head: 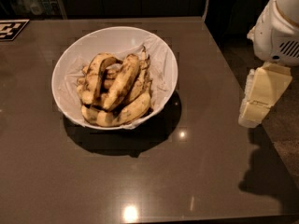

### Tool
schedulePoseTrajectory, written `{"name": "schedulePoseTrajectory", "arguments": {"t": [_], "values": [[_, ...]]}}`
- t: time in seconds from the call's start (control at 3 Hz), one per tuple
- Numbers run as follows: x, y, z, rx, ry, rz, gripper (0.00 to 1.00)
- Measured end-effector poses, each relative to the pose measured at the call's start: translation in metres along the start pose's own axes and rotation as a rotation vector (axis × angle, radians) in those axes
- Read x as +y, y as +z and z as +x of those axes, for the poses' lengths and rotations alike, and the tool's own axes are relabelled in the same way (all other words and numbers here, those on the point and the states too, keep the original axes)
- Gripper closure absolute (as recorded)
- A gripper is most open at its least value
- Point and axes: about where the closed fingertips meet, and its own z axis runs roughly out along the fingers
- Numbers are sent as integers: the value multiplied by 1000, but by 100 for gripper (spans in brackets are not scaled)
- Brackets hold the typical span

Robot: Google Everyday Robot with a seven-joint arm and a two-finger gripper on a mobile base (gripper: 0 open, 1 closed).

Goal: Pick banana from white bowl

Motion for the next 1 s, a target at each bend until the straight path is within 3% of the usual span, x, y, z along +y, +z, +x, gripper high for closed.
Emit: {"name": "schedulePoseTrajectory", "arguments": {"t": [0.33,1.0], "values": [[5,-11,-15,84,-16,60,0],[5,-13,-23,63,-20,72,0]]}}
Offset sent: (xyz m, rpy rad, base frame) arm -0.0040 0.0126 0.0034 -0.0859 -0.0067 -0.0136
